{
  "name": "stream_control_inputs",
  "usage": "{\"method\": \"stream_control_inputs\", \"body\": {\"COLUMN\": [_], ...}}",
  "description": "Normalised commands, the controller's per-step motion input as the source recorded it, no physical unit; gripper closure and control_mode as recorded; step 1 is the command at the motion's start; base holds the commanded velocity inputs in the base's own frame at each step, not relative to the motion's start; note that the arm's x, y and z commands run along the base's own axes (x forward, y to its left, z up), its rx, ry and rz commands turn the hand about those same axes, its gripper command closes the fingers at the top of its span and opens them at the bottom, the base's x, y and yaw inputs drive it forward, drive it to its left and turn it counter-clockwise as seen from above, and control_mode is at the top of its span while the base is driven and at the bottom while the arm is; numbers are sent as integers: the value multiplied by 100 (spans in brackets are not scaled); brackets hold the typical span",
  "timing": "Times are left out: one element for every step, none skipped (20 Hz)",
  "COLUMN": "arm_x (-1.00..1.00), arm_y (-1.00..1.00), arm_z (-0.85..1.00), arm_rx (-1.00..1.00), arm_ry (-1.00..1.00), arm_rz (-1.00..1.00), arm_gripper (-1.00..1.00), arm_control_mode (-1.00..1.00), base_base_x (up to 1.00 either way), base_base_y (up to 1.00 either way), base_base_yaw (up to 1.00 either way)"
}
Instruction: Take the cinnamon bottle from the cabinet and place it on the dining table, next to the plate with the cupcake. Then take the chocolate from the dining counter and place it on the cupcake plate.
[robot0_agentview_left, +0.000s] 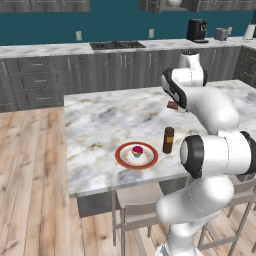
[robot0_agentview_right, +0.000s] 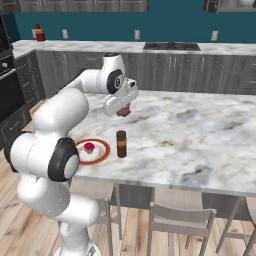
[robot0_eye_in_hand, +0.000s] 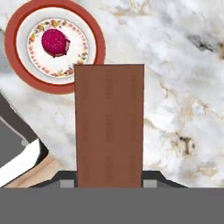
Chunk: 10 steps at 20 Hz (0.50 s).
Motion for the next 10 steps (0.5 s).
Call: {"method": "stream_control_inputs", "body": {"arm_x": [-44,-47,-46,-41,-33,-29,-18,-4,-3,-3], "arm_y": [100,100,100,100,100,100,100,100,100,100], "arm_z": [0,0,0,-7,-16,-21,-26,-34,-36,-32], "arm_rx": [-2,-3,-2,-3,-2,-1,-1,-1,0,0], "arm_ry": [0,0,0,0,0,0,1,4,2,1], "arm_rz": [15,15,15,14,13,13,11,9,9,9], "arm_gripper": [100,100,100,100,100,100,100,100,100,100], "arm_control_mode": [-100,-100,-100,-100,-100,-100,-100,-100,-100,-100], "base_base_x": [0,0,0,0,0,0,0,0,0,0], "base_base_y": [0,0,0,0,0,0,0,0,0,0], "base_base_yaw": [0,0,0,0,0,0,0,0,0,0]}}
